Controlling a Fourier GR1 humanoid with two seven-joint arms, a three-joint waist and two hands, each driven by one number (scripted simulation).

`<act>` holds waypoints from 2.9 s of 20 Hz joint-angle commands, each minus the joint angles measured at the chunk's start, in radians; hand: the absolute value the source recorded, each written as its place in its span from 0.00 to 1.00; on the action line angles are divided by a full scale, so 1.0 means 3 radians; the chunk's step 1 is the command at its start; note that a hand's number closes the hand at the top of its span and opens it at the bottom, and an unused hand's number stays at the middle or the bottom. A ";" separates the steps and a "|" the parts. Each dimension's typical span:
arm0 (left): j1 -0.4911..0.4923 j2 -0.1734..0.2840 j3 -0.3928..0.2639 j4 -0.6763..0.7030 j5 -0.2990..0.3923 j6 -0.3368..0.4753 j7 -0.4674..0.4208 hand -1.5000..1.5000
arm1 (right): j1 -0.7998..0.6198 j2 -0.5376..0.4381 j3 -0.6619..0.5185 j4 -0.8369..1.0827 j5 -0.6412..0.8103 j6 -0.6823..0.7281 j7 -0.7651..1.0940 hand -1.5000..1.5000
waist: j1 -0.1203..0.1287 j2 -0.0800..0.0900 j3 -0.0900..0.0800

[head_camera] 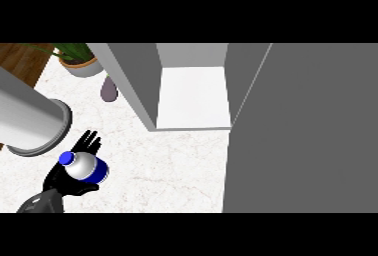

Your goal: Pick up the bottled water, place it into the cabinet and close the cabinet

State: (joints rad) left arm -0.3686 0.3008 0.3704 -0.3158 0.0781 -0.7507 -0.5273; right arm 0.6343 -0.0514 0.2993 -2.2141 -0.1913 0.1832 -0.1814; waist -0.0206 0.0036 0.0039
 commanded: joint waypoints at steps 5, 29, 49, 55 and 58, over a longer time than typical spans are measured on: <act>0.0013 -0.0139 -0.0070 0.0049 0.0054 -0.0666 -0.0242 0.00 | -0.0136 -0.0007 -0.0008 0.0129 0.0023 -0.0006 0.0033 0.00 | -0.0021 0.0021 -0.0031; 0.0175 -0.0565 0.0039 -0.0370 0.0303 0.0561 -0.0666 1.00 | 0.0008 -0.0135 -0.0175 0.0242 -0.0109 0.0083 -0.0197 0.00 | 0.0033 -0.0005 -0.0017; 0.0456 -0.0918 -0.0253 -0.1896 0.0975 0.0812 0.0645 1.00 | -0.0085 -0.0043 0.0150 0.0161 0.0083 -0.0142 -0.0099 0.00 | 0.0074 -0.0024 -0.0011; 0.0889 -0.0999 -0.0761 -0.2931 0.1123 0.1215 0.0926 1.00 | -0.0166 -0.0060 0.0136 0.0228 -0.0002 -0.0187 0.0031 0.00 | 0.0084 -0.0026 -0.0010; 0.0585 -0.1001 -0.1159 -0.3094 0.1322 0.1830 0.1124 1.00 | -0.0018 -0.0129 0.0174 0.0091 -0.0026 -0.0127 -0.0013 0.00 | 0.0052 -0.0025 -0.0011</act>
State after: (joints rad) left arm -0.1754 0.0092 0.1340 -1.1385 0.4409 -0.3444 -0.2343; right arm 0.6036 -0.0770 0.3294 -2.1499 -0.2014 0.1456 -0.2022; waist 0.0007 -0.0042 0.0009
